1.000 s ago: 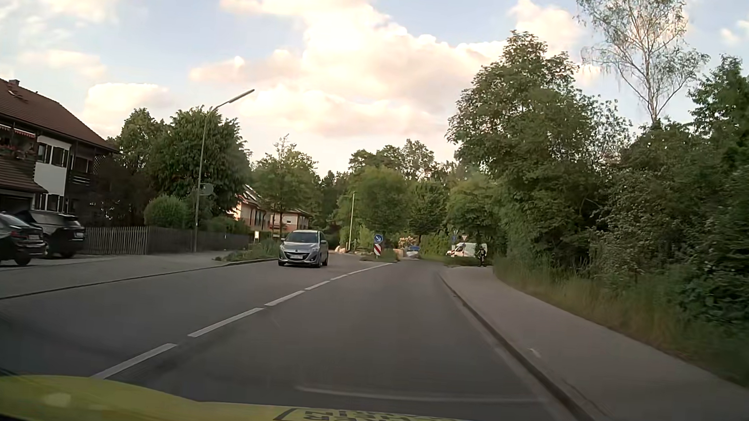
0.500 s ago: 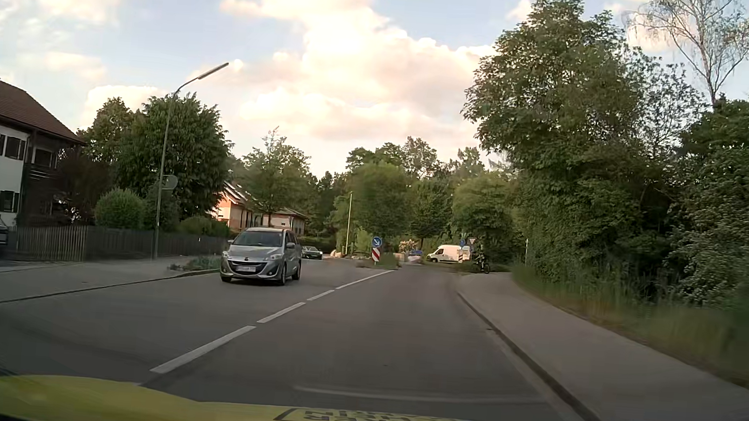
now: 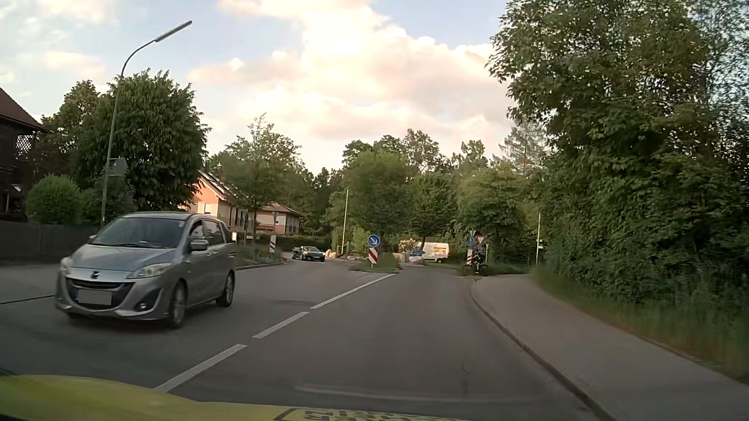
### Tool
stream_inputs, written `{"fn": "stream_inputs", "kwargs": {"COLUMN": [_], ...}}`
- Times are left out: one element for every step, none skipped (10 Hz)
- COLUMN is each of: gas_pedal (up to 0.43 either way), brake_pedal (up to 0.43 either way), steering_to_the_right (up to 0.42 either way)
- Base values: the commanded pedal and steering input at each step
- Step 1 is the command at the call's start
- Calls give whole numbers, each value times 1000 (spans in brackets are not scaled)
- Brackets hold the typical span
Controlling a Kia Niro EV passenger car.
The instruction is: Follow the waypoints while adhering to traffic rules and regulations
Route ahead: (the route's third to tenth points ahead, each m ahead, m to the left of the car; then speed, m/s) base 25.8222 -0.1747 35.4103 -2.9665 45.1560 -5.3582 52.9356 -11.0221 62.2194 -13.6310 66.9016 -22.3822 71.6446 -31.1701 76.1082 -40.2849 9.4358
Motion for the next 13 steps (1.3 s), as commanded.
{"fn": "stream_inputs", "kwargs": {"gas_pedal": [0, 0, 0, 0, 0, 0, 0, 0, 0, 0, 0, 0, 0], "brake_pedal": [0, 0, 0, 0, 0, 0, 0, 0, 0, 18, 104, 177, 201], "steering_to_the_right": [11, 13, 17, 21, 21, 24, 30, 37, 38, 39, 39, 39, 39]}}
